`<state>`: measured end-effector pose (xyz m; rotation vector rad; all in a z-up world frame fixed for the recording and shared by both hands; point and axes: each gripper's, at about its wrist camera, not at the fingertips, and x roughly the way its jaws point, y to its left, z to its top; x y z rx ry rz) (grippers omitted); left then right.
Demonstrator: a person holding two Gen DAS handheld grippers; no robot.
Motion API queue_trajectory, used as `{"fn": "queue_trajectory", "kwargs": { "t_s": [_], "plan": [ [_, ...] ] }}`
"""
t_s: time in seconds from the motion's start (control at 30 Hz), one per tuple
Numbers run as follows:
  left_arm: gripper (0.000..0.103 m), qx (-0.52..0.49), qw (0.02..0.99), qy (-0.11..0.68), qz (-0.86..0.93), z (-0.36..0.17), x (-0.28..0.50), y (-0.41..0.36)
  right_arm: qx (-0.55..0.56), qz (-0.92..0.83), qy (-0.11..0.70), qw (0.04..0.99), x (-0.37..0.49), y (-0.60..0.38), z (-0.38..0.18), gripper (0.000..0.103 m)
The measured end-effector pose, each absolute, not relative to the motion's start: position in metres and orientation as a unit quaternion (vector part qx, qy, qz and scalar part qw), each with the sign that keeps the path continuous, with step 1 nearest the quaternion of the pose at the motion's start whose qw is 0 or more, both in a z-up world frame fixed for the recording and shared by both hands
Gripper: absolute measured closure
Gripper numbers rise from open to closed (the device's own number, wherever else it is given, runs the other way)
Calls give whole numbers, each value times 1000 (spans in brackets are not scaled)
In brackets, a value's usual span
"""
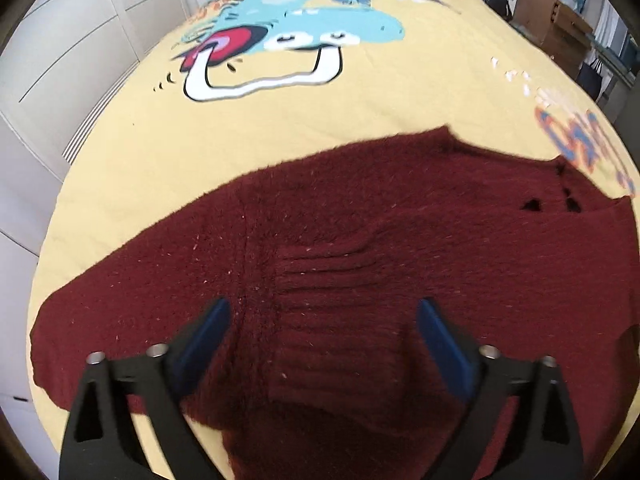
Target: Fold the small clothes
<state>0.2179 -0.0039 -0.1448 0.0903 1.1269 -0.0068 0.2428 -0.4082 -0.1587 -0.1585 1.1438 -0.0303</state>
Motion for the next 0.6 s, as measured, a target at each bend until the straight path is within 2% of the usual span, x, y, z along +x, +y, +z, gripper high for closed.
{"fn": "queue_trajectory", "kwargs": {
  "t_s": [0.3,0.4,0.6],
  "plan": [
    [1,49,861,504,-48,-116,200,-53,-50,61,504,860,232,-331,-137,0],
    [1,53,861,504,-55,-127,200,-67,-45,69,504,860,233,-308,-151,0],
    [1,59,835,545,-40,-182,210,-72,-60,49,543,836,231,-295,-213,0]
  ]
}}
